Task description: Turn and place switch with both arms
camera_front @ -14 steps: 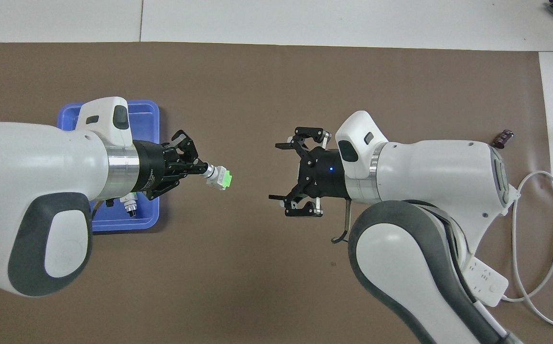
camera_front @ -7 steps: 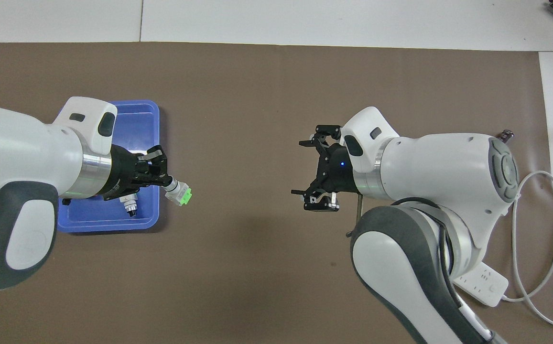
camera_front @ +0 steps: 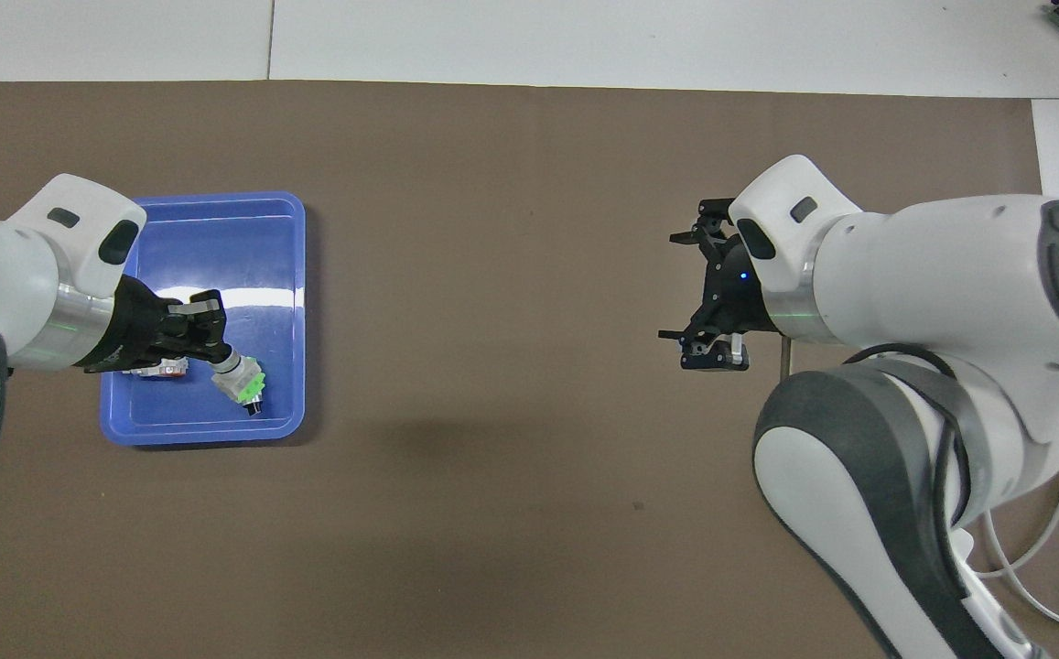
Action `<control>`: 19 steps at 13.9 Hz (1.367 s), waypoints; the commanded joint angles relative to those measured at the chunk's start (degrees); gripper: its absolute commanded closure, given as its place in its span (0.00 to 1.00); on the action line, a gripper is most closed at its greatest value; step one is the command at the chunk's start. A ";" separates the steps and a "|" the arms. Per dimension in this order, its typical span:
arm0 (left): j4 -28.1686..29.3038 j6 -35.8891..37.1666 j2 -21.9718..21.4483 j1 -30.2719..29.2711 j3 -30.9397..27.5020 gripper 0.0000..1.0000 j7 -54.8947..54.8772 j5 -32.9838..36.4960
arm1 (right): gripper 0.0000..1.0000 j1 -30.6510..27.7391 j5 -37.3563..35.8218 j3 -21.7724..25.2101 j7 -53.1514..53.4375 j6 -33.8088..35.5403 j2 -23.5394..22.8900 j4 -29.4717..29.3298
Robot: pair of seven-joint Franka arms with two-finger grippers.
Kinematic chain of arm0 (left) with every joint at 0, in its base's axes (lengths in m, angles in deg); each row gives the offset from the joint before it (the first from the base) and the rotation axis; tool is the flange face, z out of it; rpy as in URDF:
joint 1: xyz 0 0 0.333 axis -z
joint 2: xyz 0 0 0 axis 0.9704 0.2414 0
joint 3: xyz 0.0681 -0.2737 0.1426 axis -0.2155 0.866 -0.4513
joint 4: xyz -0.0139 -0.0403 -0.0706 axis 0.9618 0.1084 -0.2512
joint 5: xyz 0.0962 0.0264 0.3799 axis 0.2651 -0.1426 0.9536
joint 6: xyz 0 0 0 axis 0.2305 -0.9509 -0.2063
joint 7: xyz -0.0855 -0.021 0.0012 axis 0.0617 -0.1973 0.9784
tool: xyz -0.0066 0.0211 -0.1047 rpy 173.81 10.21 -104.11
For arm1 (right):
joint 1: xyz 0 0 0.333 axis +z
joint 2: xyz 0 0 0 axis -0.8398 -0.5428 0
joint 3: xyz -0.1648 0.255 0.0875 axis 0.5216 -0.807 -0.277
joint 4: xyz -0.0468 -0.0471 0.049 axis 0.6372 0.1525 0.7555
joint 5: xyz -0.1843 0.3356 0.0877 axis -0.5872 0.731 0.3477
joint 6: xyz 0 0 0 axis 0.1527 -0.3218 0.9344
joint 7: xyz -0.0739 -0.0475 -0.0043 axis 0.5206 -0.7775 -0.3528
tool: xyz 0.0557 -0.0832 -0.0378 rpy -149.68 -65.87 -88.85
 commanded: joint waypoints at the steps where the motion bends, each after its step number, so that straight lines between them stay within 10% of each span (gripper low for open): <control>1: 0.94 0.97 -0.62 -3.37 0.36 1.00 -5.61 1.23 | 0.00 -0.79 -2.63 2.74 4.21 2.86 -0.07 -2.07; 15: 8.68 -15.55 5.96 -8.47 0.36 0.98 -17.65 2.64 | 0.00 2.73 -19.60 12.95 71.44 9.17 1.68 -6.82; 17: 6.85 -13.63 6.23 -8.74 0.36 0.41 -17.93 2.73 | 0.00 2.82 -19.42 13.04 78.63 12.16 2.47 -6.90; 19: 2.73 -9.95 7.71 -8.57 0.36 0.25 -18.01 6.92 | 0.00 2.91 -19.42 13.12 83.49 16.28 3.35 -6.82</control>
